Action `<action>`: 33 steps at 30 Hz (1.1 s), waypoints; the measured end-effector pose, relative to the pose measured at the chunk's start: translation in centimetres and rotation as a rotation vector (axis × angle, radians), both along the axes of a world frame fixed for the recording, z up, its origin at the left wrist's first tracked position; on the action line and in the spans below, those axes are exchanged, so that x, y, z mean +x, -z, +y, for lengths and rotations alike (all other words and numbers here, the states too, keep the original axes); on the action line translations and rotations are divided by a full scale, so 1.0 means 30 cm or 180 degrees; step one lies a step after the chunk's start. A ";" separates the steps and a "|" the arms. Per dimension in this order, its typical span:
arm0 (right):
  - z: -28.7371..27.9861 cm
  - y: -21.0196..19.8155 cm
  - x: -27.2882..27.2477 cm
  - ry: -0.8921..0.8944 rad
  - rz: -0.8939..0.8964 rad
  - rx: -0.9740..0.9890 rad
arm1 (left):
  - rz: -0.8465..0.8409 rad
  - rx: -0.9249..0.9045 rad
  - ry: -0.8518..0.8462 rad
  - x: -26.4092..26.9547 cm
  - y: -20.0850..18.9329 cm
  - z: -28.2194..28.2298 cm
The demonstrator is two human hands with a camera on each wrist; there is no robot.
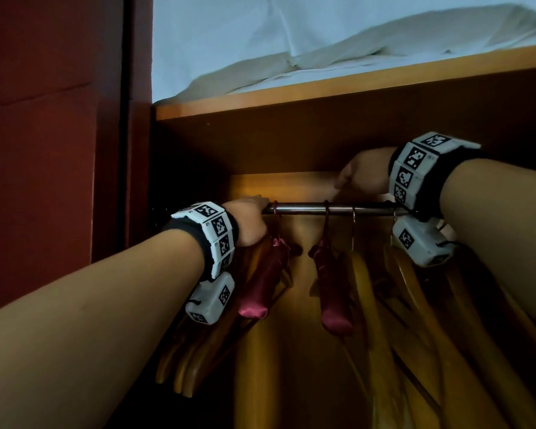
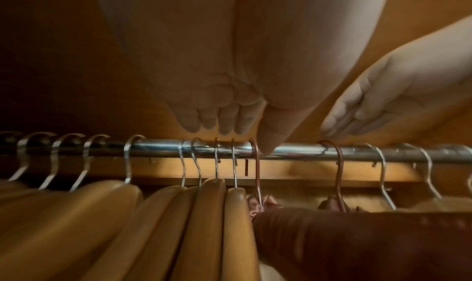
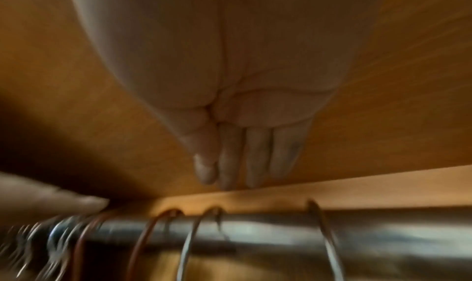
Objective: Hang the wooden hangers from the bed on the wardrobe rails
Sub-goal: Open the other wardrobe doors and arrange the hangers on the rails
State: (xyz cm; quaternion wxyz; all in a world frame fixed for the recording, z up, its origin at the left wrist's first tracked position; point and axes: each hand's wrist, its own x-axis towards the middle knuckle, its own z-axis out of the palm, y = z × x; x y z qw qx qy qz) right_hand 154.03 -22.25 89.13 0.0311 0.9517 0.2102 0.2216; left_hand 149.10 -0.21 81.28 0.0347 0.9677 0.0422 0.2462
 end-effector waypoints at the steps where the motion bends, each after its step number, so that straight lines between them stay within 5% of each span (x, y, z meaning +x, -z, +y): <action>1: 0.002 0.013 0.006 -0.0020 0.0090 -0.0036 | 0.0058 0.0050 -0.0011 0.015 -0.003 -0.002; 12: 0.027 0.051 0.032 -0.0008 0.0171 -0.0613 | 0.0133 0.0167 0.0025 0.054 -0.017 0.021; 33: 0.031 0.057 0.051 0.0091 0.0225 -0.0617 | 0.0416 0.0266 0.0512 0.058 -0.045 -0.040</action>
